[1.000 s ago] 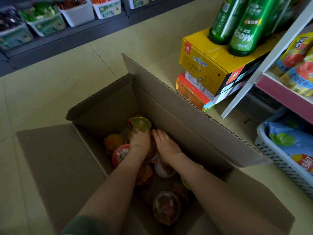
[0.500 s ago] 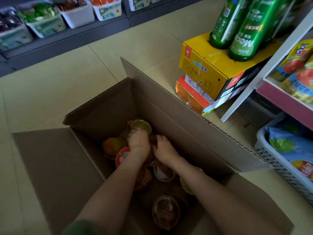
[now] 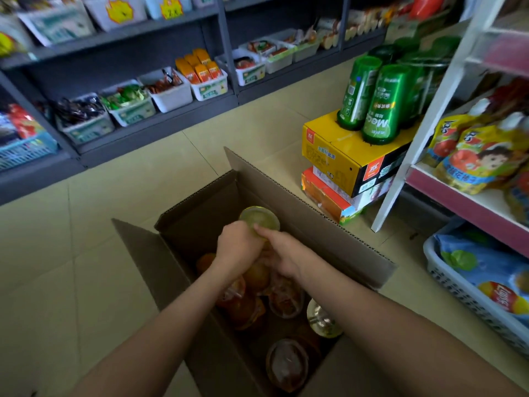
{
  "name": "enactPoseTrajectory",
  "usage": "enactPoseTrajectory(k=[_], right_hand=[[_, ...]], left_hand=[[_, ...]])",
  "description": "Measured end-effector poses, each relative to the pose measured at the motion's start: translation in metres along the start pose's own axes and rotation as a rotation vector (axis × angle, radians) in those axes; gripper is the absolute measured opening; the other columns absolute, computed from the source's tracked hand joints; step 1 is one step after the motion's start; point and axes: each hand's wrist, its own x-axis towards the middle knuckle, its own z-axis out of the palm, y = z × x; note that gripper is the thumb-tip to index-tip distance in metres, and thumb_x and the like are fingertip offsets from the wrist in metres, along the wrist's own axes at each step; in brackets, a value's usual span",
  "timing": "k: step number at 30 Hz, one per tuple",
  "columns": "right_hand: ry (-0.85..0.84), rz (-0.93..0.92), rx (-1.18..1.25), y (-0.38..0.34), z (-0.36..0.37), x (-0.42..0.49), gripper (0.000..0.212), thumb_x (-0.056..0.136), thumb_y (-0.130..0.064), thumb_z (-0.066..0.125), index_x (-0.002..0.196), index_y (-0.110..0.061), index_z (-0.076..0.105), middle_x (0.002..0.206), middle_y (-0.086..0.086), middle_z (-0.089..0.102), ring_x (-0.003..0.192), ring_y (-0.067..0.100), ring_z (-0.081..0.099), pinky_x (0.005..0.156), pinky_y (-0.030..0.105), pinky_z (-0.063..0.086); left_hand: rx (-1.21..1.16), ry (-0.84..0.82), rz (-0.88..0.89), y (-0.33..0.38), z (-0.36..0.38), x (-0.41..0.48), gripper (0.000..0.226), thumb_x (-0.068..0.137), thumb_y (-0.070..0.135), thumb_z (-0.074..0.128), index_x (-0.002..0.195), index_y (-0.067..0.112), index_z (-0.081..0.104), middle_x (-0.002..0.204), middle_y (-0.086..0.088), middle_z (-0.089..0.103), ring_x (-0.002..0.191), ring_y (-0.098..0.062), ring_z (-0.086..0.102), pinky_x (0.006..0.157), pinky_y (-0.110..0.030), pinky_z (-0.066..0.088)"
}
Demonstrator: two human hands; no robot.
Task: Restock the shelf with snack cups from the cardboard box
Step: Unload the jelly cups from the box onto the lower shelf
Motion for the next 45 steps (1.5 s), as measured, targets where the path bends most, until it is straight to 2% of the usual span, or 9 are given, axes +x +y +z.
enactPoseTrajectory(k=[4, 8, 15, 20, 24, 29, 33, 39, 45], right_hand=[[-0.041, -0.182, -0.011, -0.03, -0.004, -0.046, 0.022, 0.087, -0.017, 0.066, 0.103, -0.003, 0.061, 0.078, 0.009, 0.064, 0.065, 0.018, 0.062, 0.05, 0.024, 0.053], [-0.123, -0.361, -0.061, -0.057, -0.012, -0.102, 0.008, 0.087, -0.01, 0.064, 0.095, -0.01, 0.066, 0.086, 0.007, 0.068, 0.073, 0.016, 0.064, 0.061, 0.026, 0.055], [-0.038, -0.675, -0.235, -0.113, -0.047, -0.198, 0.024, 0.085, -0.004, 0.064, 0.11, -0.002, 0.064, 0.096, 0.01, 0.071, 0.079, 0.014, 0.069, 0.066, 0.021, 0.056], [0.053, -0.812, -0.285, -0.158, -0.091, -0.261, 0.025, 0.084, -0.006, 0.066, 0.109, -0.005, 0.065, 0.102, 0.009, 0.072, 0.09, 0.017, 0.07, 0.073, 0.022, 0.056], [0.231, -0.951, -0.399, -0.189, -0.128, -0.312, 0.048, 0.07, -0.02, 0.077, 0.115, -0.009, 0.064, 0.107, 0.007, 0.071, 0.102, 0.022, 0.067, 0.094, 0.039, 0.051], [0.428, -1.114, -0.402, -0.219, -0.171, -0.363, 0.042, 0.071, -0.01, 0.078, 0.111, -0.007, 0.065, 0.103, 0.006, 0.073, 0.096, 0.022, 0.069, 0.091, 0.04, 0.053], [0.498, -1.119, -0.418, -0.236, -0.207, -0.388, 0.037, 0.074, -0.004, 0.076, 0.109, -0.009, 0.066, 0.103, 0.004, 0.073, 0.096, 0.019, 0.069, 0.091, 0.036, 0.053], [0.669, -1.057, -0.353, -0.262, -0.276, -0.398, 0.041, 0.068, -0.001, 0.08, 0.104, -0.012, 0.066, 0.099, 0.002, 0.073, 0.095, 0.019, 0.068, 0.09, 0.035, 0.052], [0.89, -0.983, -0.195, -0.309, -0.342, -0.383, 0.043, 0.071, 0.01, 0.073, 0.108, -0.006, 0.06, 0.099, 0.009, 0.067, 0.077, 0.017, 0.063, 0.053, 0.02, 0.049]], left_hand=[[-0.148, 0.084, 0.04, 0.028, -0.025, -0.022, 0.025, 0.082, 0.026, 0.061, 0.091, 0.004, 0.066, 0.092, -0.013, 0.067, 0.093, -0.032, 0.062, 0.066, -0.027, 0.04], [-0.35, 0.126, 0.118, 0.058, -0.047, -0.047, 0.027, 0.076, 0.025, 0.067, 0.1, 0.012, 0.063, 0.091, -0.003, 0.064, 0.089, -0.022, 0.061, 0.068, -0.026, 0.043], [-0.61, -0.044, 0.414, 0.136, -0.075, -0.081, 0.054, 0.049, 0.037, 0.07, 0.1, 0.022, 0.068, 0.093, 0.004, 0.072, 0.09, -0.015, 0.066, 0.085, -0.035, 0.053], [-0.746, -0.151, 0.627, 0.211, -0.083, -0.093, 0.046, 0.057, 0.016, 0.076, 0.102, 0.019, 0.064, 0.094, 0.003, 0.073, 0.088, -0.013, 0.069, 0.082, -0.035, 0.055], [-0.803, -0.213, 0.811, 0.272, -0.083, -0.108, 0.046, 0.064, 0.012, 0.078, 0.107, 0.02, 0.064, 0.1, 0.007, 0.072, 0.093, -0.01, 0.068, 0.08, -0.026, 0.054], [-0.834, -0.288, 0.971, 0.343, -0.08, -0.119, 0.032, 0.077, 0.005, 0.072, 0.097, 0.029, 0.064, 0.087, 0.016, 0.073, 0.084, 0.001, 0.067, 0.068, -0.01, 0.049], [-0.747, -0.304, 1.001, 0.392, -0.065, -0.123, 0.032, 0.073, 0.027, 0.077, 0.102, 0.029, 0.064, 0.098, 0.012, 0.071, 0.091, -0.003, 0.066, 0.082, -0.024, 0.053], [-0.678, -0.212, 0.978, 0.444, -0.023, -0.132, 0.033, 0.087, 0.03, 0.064, 0.118, 0.024, 0.055, 0.11, 0.014, 0.061, 0.097, 0.0, 0.057, 0.077, -0.012, 0.042], [-0.673, -0.307, 0.903, 0.507, 0.008, -0.129, 0.048, 0.093, 0.014, 0.055, 0.139, 0.014, 0.04, 0.134, 0.001, 0.052, 0.108, -0.009, 0.051, 0.085, -0.019, 0.038]])
